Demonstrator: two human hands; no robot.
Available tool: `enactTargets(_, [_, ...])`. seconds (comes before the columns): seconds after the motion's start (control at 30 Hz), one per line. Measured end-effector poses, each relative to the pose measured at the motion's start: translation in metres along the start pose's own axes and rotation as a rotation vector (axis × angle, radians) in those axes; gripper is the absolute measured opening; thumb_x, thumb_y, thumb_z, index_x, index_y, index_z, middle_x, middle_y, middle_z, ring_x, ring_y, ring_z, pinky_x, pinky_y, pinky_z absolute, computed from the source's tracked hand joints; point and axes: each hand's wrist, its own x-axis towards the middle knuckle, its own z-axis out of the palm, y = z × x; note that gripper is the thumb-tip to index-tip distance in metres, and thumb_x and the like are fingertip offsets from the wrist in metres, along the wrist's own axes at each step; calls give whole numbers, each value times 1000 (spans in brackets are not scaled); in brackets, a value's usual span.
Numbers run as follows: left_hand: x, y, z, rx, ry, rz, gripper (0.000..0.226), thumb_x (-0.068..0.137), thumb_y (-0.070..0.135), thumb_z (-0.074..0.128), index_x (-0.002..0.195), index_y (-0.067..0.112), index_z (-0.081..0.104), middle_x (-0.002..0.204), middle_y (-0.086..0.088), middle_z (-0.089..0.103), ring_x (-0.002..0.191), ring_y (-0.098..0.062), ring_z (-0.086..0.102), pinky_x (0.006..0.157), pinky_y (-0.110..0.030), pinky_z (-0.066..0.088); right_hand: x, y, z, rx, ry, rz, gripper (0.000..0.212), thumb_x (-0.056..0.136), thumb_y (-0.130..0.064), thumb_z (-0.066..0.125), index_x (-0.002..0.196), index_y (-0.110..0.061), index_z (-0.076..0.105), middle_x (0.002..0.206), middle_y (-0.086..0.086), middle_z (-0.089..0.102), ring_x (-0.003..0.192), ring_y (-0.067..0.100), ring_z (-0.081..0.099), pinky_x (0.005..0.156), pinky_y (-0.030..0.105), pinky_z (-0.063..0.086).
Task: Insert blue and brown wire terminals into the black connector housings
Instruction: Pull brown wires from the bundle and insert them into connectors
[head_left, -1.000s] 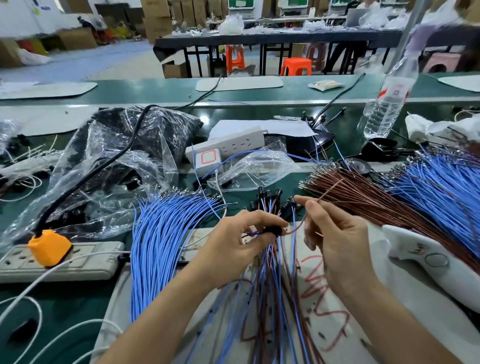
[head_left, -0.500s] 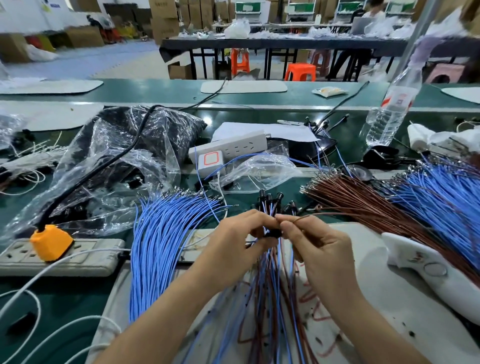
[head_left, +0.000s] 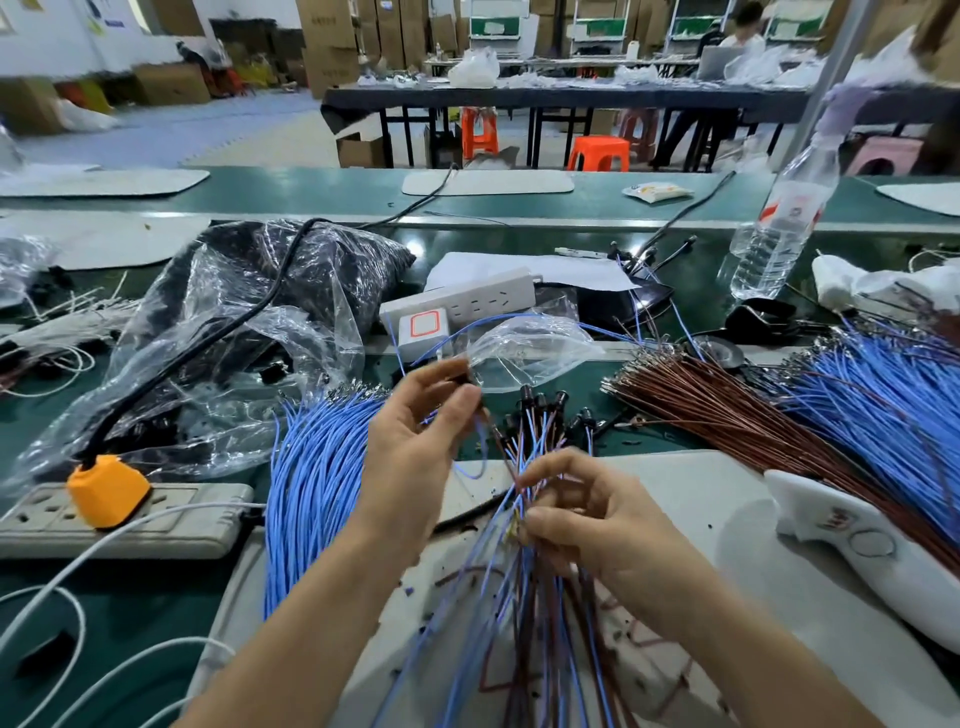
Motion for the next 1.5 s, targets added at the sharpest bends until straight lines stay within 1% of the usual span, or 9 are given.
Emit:
enactTargets(0.2, [11, 9, -5, -501, 200, -165, 26, 72, 4, 58, 98, 1, 64, 84, -9, 67, 72, -13, 64, 58, -15, 53, -4, -12, -12, -47, -262, 260, 23, 72, -1, 65, 93, -10, 65, 61, 11, 60, 37, 9, 44, 35, 15, 34])
enactTargets(0.4, [18, 10, -15, -574, 383, -185, 15, 94, 1, 48, 98, 2, 63, 86, -9, 61, 74, -14, 59, 59, -17, 54, -5, -15, -20, -262, -443, 442, 11, 75, -9, 68, 79, -19, 71, 70, 7, 70, 38, 6, 51, 35, 13, 35])
enactTargets(0.57, [-3, -1, 3, -108, -6, 14, 13, 81, 7, 64, 87, 16, 71, 80, -1, 69, 72, -11, 64, 70, -19, 53, -1, -16, -25, -263, -111, 267, 20, 63, -27, 76, 78, -14, 73, 78, 11, 73, 44, 10, 53, 41, 17, 38])
enactTargets(0.7, [-16, -10, 12, 173, -253, 81, 19, 82, 15, 62, 93, 26, 73, 84, 3, 70, 78, -11, 65, 78, -23, 52, 0, -16, -17, -206, -18, -6, 16, 73, -17, 70, 81, -3, 67, 58, 0, 64, 41, 11, 47, 39, 16, 34])
enactTargets(0.77, [-15, -7, 12, 108, -202, 82, 19, 81, 19, 67, 99, 25, 72, 85, 3, 69, 79, -12, 66, 78, -24, 52, 0, -15, -17, -233, -2, -29, 6, 80, -6, 69, 76, -4, 65, 56, 0, 62, 41, 9, 46, 39, 15, 33])
enactTargets(0.9, [-1, 1, -1, -105, 165, 181, 35, 82, 13, 58, 117, 14, 60, 87, 9, 71, 82, -6, 66, 80, -18, 50, 4, -7, -24, -563, 45, 0, 21, 83, -3, 70, 68, -15, 63, 54, -4, 59, 42, 6, 46, 44, 15, 35])
enactTargets(1.0, [3, 8, -6, 9, 305, 327, 24, 90, 5, 54, 111, 16, 61, 91, 10, 69, 84, -8, 65, 85, -20, 49, 9, 1, -32, -724, 204, -5, 21, 83, -9, 71, 66, -16, 62, 50, -8, 58, 42, 2, 49, 49, 17, 39])
enactTargets(1.17, [-15, 2, 8, 277, 77, 503, 18, 88, 10, 58, 103, 19, 61, 92, 7, 68, 86, -8, 64, 82, -17, 48, 11, 5, -35, -669, 308, -30, 15, 87, -6, 66, 76, -16, 64, 55, -5, 62, 41, 9, 53, 43, 16, 40])
enactTargets(1.5, [-11, -3, 6, 193, -3, 356, 18, 83, 13, 59, 100, 20, 62, 93, 2, 71, 88, -13, 67, 81, -19, 51, 10, 5, -33, -425, 275, -89, 23, 88, 3, 61, 88, -20, 68, 65, 11, 60, 43, 17, 52, 39, 18, 37])
